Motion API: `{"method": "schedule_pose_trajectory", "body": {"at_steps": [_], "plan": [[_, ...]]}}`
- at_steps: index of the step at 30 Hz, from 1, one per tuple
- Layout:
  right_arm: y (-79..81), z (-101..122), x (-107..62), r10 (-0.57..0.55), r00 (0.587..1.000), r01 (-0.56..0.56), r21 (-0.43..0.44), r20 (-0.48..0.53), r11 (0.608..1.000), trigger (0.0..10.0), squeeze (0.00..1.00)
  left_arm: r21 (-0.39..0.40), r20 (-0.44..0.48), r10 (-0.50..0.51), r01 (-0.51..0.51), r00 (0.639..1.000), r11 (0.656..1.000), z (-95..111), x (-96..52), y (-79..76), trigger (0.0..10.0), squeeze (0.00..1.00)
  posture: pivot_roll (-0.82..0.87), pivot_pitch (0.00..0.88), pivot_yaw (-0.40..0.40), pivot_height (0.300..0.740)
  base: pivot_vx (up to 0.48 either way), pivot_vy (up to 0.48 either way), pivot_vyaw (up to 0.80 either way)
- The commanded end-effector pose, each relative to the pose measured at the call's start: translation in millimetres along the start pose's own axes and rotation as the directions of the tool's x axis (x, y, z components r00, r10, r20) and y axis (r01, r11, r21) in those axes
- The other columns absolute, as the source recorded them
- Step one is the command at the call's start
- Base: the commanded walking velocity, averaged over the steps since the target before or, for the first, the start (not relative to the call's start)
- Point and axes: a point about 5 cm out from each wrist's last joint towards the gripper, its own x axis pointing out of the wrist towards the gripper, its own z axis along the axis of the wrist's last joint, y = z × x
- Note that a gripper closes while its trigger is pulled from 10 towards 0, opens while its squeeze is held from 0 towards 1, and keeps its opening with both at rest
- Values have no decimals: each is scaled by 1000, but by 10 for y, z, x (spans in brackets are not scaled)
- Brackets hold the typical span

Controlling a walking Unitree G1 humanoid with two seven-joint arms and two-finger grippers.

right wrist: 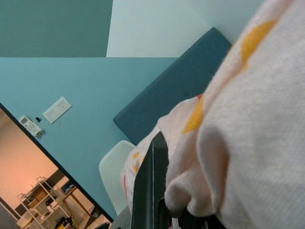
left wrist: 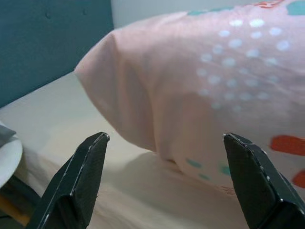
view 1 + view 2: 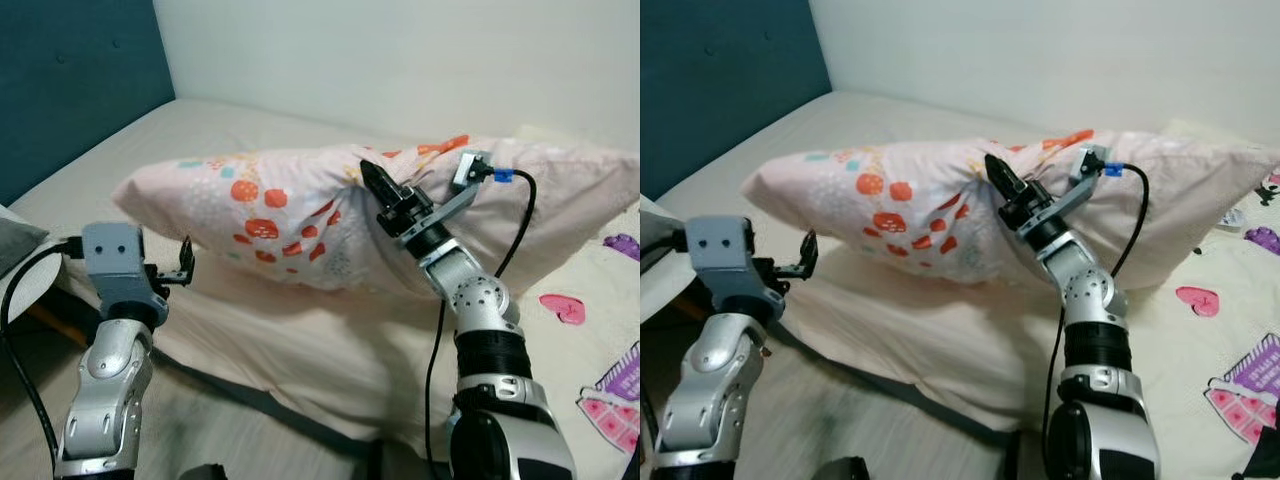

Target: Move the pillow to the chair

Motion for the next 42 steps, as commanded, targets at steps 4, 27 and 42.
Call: {"method": "schedule_pose_trajectory", "body": {"at_steps": [4, 27, 42], "plan": [[131, -34, 26, 64, 998, -64, -12, -6, 998, 0, 0, -41, -21, 16, -17, 1000, 999, -25, -25, 52, 10000, 0, 91, 0, -42, 625, -75, 0, 0], [217, -198, -14, 92, 993, -96, -41, -79, 995, 0, 0, -22, -72, -40, 39, 997, 999, -152, -119, -97, 10000, 0, 95, 0, -39, 710, -225, 0, 0], [189, -448, -241, 36, 982, -60, -122, -188, 991, 10000, 0, -162, -114, -138, 119, 984, 980, -243, -412, -392, 10000, 0, 94, 0, -30, 740, 0, 0, 0]]}}
